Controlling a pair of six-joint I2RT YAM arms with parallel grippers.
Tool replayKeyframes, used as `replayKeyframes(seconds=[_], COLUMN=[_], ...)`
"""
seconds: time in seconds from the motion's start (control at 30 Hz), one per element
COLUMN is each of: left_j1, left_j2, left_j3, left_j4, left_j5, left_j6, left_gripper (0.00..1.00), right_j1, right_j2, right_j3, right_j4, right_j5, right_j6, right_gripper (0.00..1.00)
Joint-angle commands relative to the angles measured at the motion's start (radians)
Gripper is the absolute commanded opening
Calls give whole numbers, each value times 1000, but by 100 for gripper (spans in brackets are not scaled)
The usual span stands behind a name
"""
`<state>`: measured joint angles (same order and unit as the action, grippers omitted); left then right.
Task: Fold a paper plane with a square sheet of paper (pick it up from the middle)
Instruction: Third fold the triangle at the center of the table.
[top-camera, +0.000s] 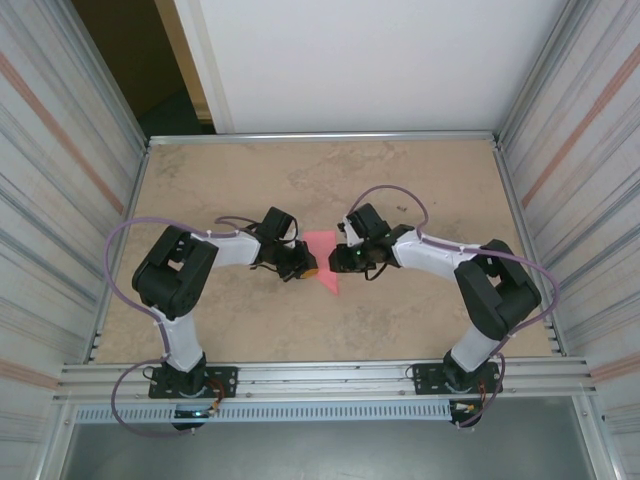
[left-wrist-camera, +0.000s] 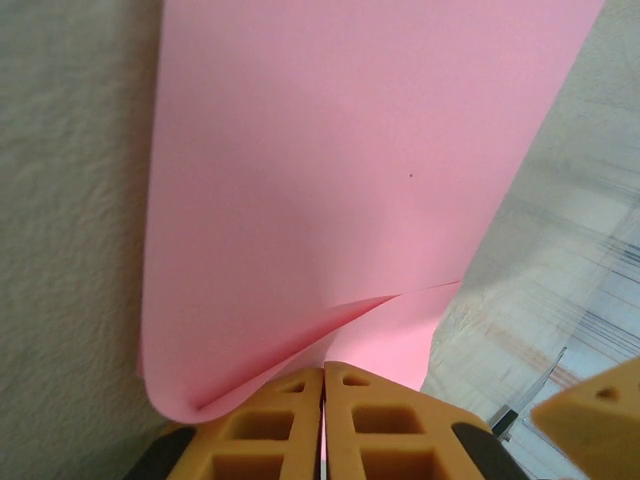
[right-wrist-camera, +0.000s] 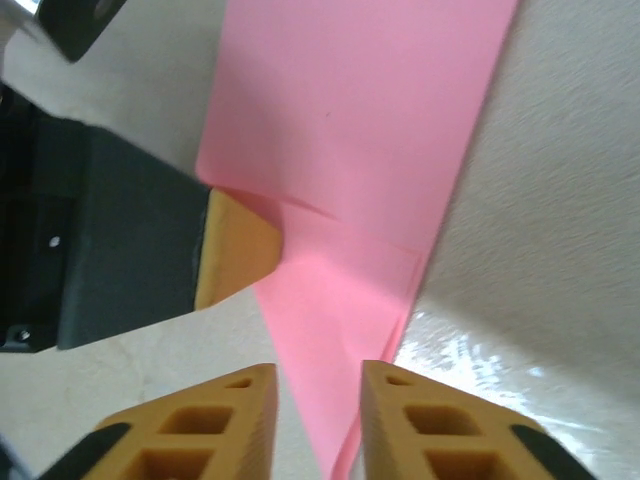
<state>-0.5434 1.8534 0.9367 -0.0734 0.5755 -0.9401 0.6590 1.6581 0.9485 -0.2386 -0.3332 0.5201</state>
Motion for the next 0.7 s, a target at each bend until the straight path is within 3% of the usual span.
replayKeyframes(seconds=[0.0,0.23,0.67], left_j1=[9,10,11], left_j2=[50,57,67], left_j3=[-33,-32,-28], left_j4=[-69,-68,-71], left_j5=[-71,-72,-62], left_j6=[7,5,15], left_gripper=[10,10,10], right_j1=[37,75,60], right_j2=[4,80,153], right_j3=[-9,12,43], right_j4=[16,51,79], right_j5=[-101,-123,-120], right_j6=[31,52,55], right_gripper=[20,9,5])
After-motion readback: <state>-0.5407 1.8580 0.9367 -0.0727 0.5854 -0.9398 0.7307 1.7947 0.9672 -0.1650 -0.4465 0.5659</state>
